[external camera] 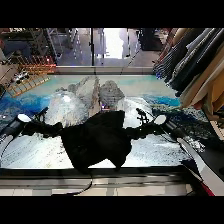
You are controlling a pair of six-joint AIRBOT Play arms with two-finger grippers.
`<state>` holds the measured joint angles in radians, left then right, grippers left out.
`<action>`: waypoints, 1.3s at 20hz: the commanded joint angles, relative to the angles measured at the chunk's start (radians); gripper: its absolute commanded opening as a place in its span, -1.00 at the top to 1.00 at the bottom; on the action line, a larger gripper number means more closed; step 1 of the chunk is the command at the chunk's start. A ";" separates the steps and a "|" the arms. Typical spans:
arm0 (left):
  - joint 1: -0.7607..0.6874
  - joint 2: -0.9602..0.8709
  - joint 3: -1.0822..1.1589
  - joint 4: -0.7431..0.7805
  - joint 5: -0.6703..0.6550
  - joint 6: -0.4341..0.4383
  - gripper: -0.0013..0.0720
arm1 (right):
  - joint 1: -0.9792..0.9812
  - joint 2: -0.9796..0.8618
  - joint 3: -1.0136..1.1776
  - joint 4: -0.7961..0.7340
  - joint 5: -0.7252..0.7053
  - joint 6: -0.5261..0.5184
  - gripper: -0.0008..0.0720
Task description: Fold the clothes and pants, and hang the long-sleeved shirts on hangers.
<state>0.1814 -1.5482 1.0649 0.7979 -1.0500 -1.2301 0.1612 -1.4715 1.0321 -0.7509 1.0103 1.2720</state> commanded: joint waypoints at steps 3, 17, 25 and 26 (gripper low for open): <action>0.013 0.002 0.164 -0.441 0.078 0.187 0.95 | -0.047 -0.005 0.259 -0.017 -0.019 0.021 0.94; 0.083 0.006 0.505 0.014 -0.423 0.122 0.95 | -0.142 0.083 0.650 -0.166 0.729 -0.027 0.93; 0.158 -0.009 0.520 0.072 -0.452 0.253 0.94 | -0.142 0.039 0.748 -0.249 0.318 0.101 0.93; 0.150 -0.039 0.518 0.093 -0.463 0.256 0.94 | -0.142 -0.016 0.721 -0.240 0.291 0.132 0.93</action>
<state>0.3275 -1.5471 1.5841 0.8200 -1.4796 -1.0012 0.0181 -1.4143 1.7824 -0.9604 1.4235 1.3216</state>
